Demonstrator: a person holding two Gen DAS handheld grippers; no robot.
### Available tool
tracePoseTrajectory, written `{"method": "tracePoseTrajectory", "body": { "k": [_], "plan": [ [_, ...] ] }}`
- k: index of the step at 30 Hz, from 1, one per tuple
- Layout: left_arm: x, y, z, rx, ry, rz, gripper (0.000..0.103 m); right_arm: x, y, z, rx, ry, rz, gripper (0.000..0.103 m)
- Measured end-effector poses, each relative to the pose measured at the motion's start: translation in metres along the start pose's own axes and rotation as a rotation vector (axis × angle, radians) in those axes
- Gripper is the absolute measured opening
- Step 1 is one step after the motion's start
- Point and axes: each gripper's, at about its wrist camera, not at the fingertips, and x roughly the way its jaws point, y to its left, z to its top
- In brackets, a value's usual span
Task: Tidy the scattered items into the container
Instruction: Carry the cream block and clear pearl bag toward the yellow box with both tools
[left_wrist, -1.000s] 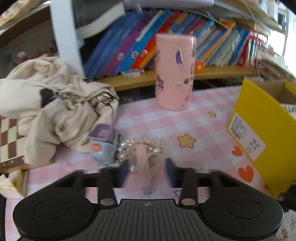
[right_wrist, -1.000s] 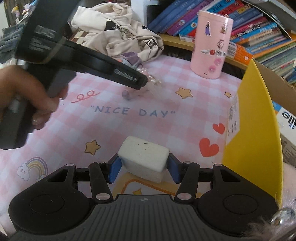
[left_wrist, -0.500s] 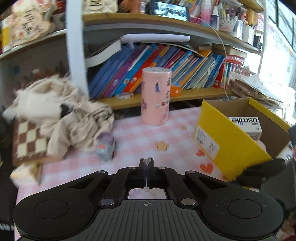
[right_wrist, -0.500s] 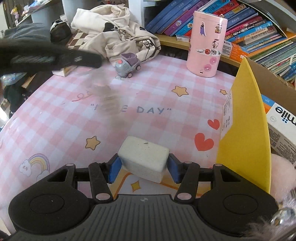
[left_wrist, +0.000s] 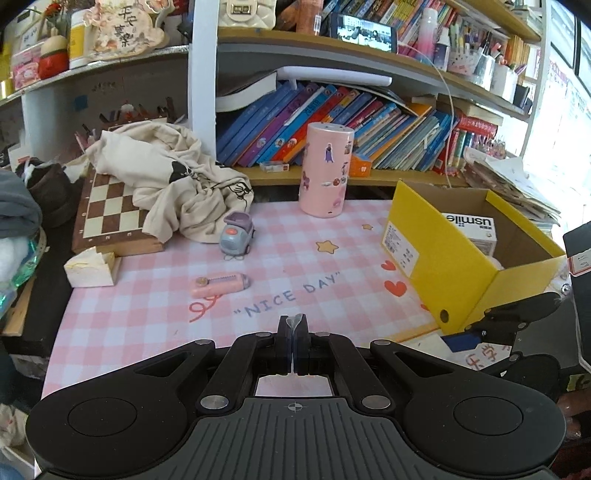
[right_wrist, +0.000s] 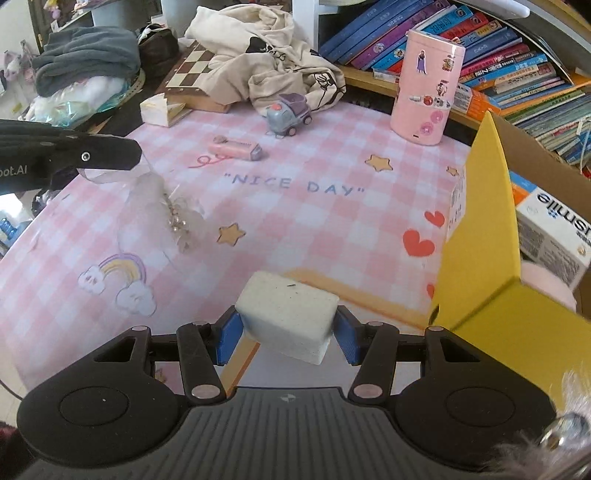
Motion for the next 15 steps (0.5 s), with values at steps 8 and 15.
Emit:
{"method": "tracePoseTrajectory", "body": {
  "k": [8, 15],
  "plan": [
    [-0.025, -0.015, -0.008, 0.030, -0.040, -0.042, 0.000, -0.021, 0.008, -0.014, 0.031, -0.012, -0.020, 0.051],
    [-0.040, -0.017, -0.015, 0.030, -0.060, -0.067, 0.000, -0.036, 0.017, -0.025, 0.048, -0.023, -0.047, 0.051]
  ]
}}
